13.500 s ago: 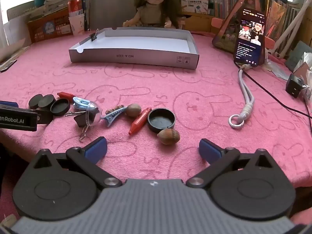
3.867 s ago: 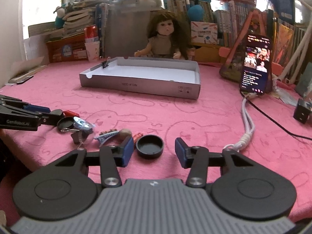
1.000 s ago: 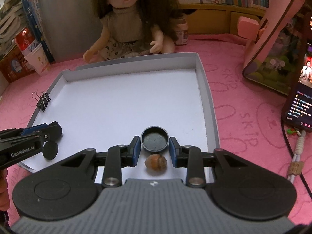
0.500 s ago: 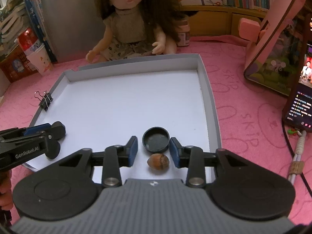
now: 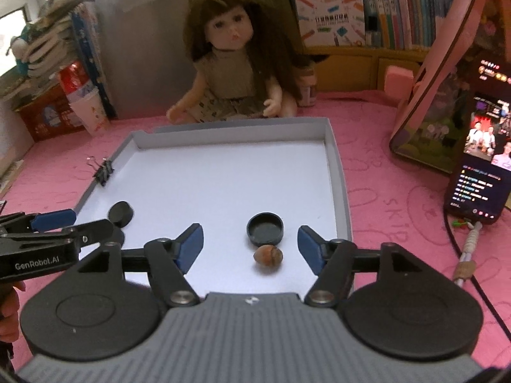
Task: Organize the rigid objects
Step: 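Carry the disc and cap into the tray and open both grippers, then withdraw both open grippers from the tray toward the cloth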
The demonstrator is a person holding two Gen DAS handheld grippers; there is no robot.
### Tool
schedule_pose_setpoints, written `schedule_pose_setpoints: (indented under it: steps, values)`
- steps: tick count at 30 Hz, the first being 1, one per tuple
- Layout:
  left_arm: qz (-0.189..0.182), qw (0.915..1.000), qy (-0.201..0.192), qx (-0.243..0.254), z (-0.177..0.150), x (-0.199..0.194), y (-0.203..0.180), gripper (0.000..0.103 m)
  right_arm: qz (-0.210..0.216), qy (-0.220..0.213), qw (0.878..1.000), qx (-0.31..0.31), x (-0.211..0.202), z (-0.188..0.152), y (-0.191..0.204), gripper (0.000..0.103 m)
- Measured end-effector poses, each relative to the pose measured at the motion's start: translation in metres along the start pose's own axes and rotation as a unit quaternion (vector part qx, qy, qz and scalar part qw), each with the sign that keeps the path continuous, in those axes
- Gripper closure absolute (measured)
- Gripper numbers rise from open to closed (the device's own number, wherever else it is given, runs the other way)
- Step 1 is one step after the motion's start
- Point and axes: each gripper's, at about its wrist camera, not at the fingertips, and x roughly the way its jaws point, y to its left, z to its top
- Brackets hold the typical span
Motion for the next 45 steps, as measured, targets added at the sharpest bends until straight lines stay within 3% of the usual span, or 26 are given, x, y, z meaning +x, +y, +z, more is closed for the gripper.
schedule_pose_setpoints:
  steps: [14,25,34,39,45]
  values:
    - [-0.034,0.999,-0.026,0.01,-0.042,-0.057,-0.01,0.031,0.028,-0.069,0.997,-0.016,-0.057,-0.044,0.006,0.016]
    - [-0.039,0.9978,-0.041,0.033,-0.09,-0.096,-0.018,0.029,0.016,-0.112,0.99,-0.083,-0.091,-0.1,0.011,0.015]
    - [-0.06,0.997,-0.019,0.044,-0.124,-0.124,-0.014,0.029,0.049,-0.103,0.983,-0.144,-0.114,-0.139,0.001,0.015]
    - [-0.074,0.9942,-0.006,0.077,-0.143,-0.14,-0.017,0.029,0.063,-0.08,0.976,-0.193,-0.122,-0.155,-0.002,0.015]
    - [-0.081,0.9919,0.008,0.097,-0.157,-0.142,-0.026,0.042,0.088,-0.045,0.968,-0.232,-0.116,-0.167,0.002,0.019]
